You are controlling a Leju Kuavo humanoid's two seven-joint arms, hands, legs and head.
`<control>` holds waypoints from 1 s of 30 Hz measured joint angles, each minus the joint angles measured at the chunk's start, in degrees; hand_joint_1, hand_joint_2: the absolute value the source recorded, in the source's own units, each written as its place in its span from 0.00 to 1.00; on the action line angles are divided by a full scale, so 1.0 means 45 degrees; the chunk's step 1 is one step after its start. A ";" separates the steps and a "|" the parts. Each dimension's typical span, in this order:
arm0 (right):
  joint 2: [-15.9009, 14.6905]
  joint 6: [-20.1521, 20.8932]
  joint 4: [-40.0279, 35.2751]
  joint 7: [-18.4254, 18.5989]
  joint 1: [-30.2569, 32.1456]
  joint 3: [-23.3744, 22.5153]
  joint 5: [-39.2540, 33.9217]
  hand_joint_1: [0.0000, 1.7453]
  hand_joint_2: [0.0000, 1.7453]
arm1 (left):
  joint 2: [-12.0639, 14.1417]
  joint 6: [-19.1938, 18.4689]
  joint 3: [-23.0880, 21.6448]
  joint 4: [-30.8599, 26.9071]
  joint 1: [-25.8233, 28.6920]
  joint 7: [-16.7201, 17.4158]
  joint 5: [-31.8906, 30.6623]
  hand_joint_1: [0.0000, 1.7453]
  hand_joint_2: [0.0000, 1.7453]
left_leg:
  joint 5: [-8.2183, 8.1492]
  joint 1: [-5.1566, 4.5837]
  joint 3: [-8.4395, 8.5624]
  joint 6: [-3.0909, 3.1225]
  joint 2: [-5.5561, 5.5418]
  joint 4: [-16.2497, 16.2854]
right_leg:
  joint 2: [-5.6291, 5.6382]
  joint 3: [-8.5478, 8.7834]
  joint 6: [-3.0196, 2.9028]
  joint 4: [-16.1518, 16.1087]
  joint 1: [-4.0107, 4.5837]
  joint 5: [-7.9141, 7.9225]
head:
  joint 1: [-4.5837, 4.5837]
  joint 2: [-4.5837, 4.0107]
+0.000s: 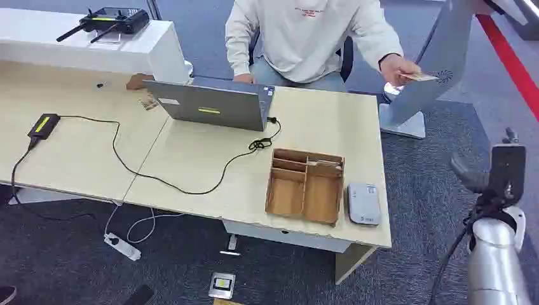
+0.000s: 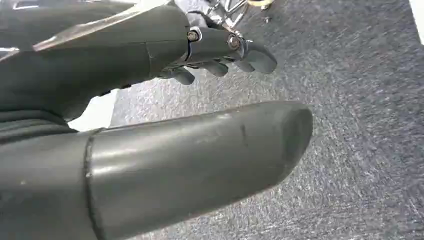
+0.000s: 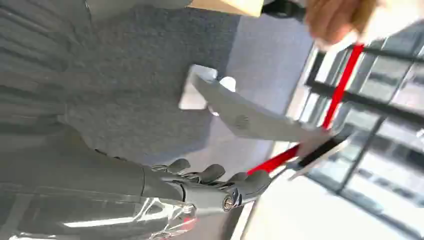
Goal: Pass the card to the sensor for recognition and then transmit it.
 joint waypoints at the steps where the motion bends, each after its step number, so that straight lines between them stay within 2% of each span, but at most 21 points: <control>1: 0.0029 0.0015 0.0000 -0.0005 -0.0143 0.0217 0.0362 0.00 1.00 | 0.0000 0.0000 -0.0034 0.0000 -0.0016 -0.0039 -0.0024 0.00 0.00 | 0.0000 0.0001 -0.0001 0.0000 -0.0003 0.0000 | -0.0001 0.0000 0.0000 0.0000 0.0000 0.0000 | 0.0005 0.0000; 15: 0.0447 0.0112 0.0165 -0.0131 -0.2299 0.3045 0.5838 0.00 1.00 | -0.0005 0.0020 -0.0558 0.0015 -0.0099 -0.0209 -0.0500 0.00 0.00 | 0.0001 0.0006 -0.0015 -0.0001 -0.0010 0.0000 | -0.0009 -0.0007 -0.0001 0.0003 0.0007 0.0000 | 0.0010 0.0000; 30: 0.1578 -0.1180 0.3957 -0.0078 -0.5077 0.5701 0.8503 0.00 1.00 | -0.0111 -0.0097 -0.0942 0.0039 -0.0171 -0.0092 -0.0524 0.00 0.00 | 0.0003 0.0005 -0.0024 -0.0002 -0.0008 0.0000 | -0.0011 -0.0027 -0.0002 0.0003 0.0007 0.0001 | 0.0005 0.0000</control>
